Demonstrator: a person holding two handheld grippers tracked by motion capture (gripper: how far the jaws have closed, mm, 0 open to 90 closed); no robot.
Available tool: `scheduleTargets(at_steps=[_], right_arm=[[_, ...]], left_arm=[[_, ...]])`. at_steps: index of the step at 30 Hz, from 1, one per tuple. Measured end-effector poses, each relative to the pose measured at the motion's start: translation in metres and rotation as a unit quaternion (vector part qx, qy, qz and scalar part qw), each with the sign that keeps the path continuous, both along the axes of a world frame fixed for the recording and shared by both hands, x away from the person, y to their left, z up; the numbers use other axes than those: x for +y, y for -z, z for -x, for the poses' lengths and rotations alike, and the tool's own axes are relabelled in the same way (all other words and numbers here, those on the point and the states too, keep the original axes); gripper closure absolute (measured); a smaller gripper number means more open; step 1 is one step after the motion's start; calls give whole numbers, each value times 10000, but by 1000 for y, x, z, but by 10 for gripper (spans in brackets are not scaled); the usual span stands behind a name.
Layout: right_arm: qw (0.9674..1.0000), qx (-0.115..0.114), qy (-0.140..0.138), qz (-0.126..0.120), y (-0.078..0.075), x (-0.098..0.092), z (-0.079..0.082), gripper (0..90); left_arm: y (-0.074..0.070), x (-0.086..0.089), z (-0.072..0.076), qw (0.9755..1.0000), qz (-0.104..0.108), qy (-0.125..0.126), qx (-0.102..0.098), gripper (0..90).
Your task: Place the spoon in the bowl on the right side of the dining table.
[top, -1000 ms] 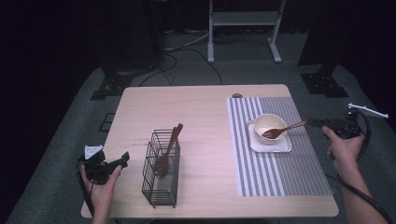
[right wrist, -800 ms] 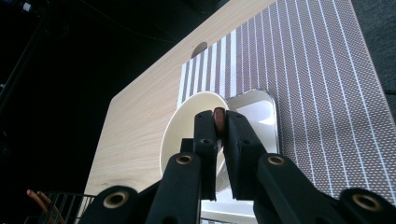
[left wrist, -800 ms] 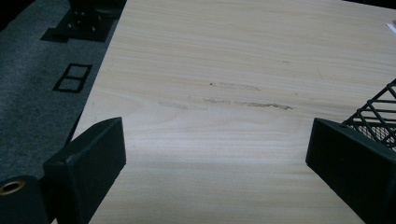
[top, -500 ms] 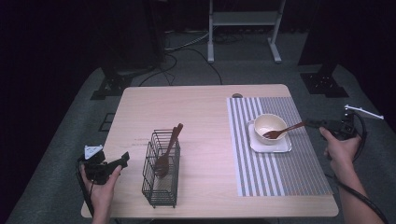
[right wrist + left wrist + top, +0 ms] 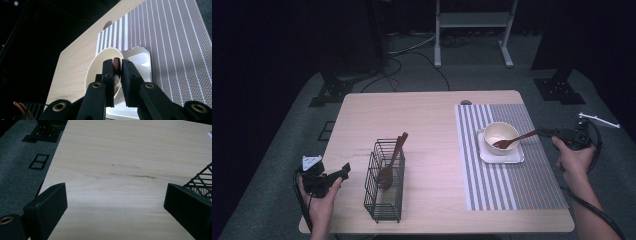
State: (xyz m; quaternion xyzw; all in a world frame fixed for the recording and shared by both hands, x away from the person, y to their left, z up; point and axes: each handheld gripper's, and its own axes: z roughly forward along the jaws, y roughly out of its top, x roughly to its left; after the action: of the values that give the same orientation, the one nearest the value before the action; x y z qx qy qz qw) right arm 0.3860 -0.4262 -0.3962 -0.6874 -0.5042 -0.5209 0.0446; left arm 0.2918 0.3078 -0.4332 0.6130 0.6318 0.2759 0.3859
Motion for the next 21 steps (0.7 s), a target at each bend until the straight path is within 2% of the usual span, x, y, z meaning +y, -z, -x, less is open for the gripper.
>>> scheduleTargets(at_steps=[9,21], right_arm=[[10000,-9,-19,-69,2,1,-2,801],[9998,8,-28,-180,8,3,-3,731]], left_arm=[[0,0,0,10000,-4,-1,9,39],[0,0,-1,10000,24,-20,5,38]])
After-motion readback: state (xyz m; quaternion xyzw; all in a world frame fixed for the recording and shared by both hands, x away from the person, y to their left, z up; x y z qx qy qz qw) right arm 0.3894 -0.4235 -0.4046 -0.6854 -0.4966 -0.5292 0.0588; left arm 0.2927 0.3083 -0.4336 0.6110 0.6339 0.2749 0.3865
